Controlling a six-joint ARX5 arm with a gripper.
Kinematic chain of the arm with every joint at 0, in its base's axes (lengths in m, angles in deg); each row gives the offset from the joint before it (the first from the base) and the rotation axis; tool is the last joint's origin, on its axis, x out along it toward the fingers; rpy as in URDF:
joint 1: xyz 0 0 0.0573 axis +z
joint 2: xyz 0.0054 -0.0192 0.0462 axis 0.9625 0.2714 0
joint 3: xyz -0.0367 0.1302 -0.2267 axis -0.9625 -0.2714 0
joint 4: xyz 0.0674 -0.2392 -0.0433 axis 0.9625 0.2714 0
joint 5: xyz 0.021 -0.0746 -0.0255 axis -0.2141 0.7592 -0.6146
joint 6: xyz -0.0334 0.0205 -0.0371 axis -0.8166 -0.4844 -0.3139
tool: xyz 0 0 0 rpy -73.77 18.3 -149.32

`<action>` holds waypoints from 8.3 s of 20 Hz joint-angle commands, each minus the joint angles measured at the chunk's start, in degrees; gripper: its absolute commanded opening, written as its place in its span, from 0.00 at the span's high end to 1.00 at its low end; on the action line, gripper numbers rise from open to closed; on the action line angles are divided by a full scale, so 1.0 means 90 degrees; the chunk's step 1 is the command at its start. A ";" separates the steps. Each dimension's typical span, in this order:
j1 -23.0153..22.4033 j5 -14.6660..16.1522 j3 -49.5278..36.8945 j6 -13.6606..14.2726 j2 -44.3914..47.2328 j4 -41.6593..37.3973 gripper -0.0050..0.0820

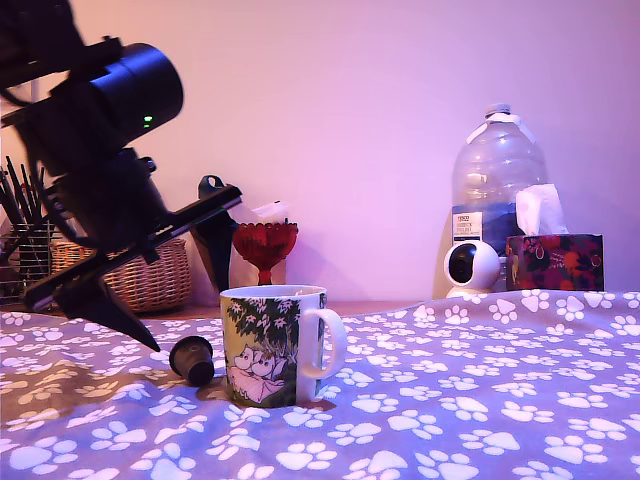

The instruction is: Pick the coffee capsule and then drop it inside the coffee cup in front of you

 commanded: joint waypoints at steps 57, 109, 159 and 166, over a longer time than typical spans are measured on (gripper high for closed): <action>-0.0134 -0.0277 0.2113 0.0100 0.1904 0.2623 0.56; -0.0313 -0.0146 0.3388 0.5938 -0.0699 0.4512 0.64; -0.1302 0.0342 0.2492 0.6535 0.0738 0.2905 0.64; -0.1299 0.0340 0.2492 0.6535 0.0738 0.2922 0.64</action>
